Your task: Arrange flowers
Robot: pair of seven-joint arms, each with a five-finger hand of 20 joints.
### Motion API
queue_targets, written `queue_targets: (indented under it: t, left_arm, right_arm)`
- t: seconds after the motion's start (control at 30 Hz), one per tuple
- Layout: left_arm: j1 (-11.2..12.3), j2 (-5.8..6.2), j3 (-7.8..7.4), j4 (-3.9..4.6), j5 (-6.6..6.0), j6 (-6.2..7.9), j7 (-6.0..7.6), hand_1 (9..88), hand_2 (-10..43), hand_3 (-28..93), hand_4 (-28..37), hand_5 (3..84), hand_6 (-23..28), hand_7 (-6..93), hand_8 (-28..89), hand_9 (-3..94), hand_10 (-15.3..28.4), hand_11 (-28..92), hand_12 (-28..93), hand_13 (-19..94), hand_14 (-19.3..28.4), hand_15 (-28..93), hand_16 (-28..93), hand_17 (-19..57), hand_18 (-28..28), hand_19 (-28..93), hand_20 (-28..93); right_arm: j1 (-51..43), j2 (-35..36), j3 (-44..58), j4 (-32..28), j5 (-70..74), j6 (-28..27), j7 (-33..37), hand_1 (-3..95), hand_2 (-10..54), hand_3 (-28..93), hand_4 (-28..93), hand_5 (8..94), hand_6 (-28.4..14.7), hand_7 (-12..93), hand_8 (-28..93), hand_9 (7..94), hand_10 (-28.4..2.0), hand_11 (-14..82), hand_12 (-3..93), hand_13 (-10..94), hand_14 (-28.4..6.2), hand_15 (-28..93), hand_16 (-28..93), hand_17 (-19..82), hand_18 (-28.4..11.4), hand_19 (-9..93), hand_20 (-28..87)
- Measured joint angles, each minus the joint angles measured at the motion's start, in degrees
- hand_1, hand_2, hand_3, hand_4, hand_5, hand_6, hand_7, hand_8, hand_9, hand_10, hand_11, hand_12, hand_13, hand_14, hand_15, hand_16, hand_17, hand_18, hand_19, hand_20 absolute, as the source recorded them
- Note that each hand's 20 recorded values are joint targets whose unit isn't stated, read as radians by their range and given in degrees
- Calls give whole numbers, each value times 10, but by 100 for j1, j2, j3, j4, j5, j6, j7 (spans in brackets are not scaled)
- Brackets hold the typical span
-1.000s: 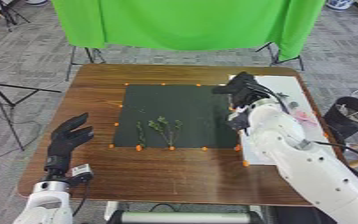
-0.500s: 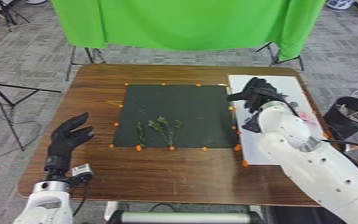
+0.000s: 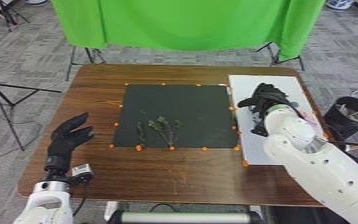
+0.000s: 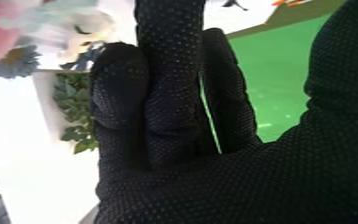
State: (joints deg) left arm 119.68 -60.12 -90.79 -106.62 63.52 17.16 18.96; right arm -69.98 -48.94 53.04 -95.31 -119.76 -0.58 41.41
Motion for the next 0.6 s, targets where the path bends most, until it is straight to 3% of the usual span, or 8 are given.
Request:
queue_targets:
  t: [0.6]
  left_arm:
    - [-3, -16, -2, 2, 3, -30, -2, 512, -95, 653, -73, 409, 0, 237, -121, 311, 93, 223, 103, 365, 131, 278, -6, 164, 128, 281, 284]
  right_arm:
    - [-187, 98, 111, 69, -7, -195, 62, 358, -95, 615, -126, 596, -25, 107, -49, 644, -177, 90, 158, 907, -69, 382, 270, 659, -91, 778, 306]
